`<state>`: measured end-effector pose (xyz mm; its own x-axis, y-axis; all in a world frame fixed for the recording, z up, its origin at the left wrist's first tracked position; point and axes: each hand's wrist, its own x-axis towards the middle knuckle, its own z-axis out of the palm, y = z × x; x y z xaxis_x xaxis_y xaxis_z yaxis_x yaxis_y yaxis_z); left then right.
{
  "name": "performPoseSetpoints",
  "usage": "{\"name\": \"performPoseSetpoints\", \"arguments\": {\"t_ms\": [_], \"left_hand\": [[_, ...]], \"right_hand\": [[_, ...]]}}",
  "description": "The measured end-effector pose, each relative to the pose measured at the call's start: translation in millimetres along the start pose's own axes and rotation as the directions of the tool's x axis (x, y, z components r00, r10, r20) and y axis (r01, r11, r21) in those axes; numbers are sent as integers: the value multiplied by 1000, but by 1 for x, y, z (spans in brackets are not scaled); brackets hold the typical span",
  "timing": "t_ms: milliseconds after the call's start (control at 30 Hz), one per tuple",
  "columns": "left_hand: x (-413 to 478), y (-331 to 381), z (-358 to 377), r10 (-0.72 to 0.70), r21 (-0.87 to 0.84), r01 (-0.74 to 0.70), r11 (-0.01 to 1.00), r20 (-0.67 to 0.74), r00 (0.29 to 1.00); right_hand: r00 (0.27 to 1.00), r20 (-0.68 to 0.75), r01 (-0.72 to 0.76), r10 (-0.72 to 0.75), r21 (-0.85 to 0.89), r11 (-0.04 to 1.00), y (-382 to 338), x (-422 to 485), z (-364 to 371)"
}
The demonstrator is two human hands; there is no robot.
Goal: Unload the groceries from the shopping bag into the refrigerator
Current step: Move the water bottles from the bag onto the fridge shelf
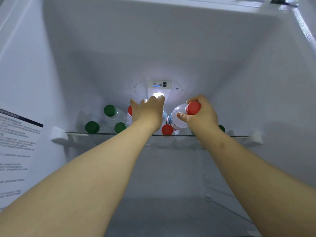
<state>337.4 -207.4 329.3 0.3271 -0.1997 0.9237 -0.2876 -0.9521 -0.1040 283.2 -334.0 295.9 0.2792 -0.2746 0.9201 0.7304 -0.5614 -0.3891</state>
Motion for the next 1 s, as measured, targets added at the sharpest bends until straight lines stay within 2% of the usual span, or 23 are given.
{"name": "performPoseSetpoints", "arguments": {"t_ms": [133,267,533,700,1000], "left_hand": [[0,-1,4,-19,33,16,999,103,995],[0,-6,6,-27,50,18,999,191,981],[-2,-8,5,-19,53,4,999,290,957],[-2,-9,7,-16,33,7,999,282,959],[-2,-10,6,-4,6,3,1000,285,959]], "right_hand": [[1000,21,20,-18,-118,993,0,5,5],[1000,23,15,-8,-342,940,3,15,9],[987,159,87,2,-548,832,5,28,18],[970,236,96,66,-615,782,6,35,25],[966,230,67,115,-659,750,15,45,34]]}}
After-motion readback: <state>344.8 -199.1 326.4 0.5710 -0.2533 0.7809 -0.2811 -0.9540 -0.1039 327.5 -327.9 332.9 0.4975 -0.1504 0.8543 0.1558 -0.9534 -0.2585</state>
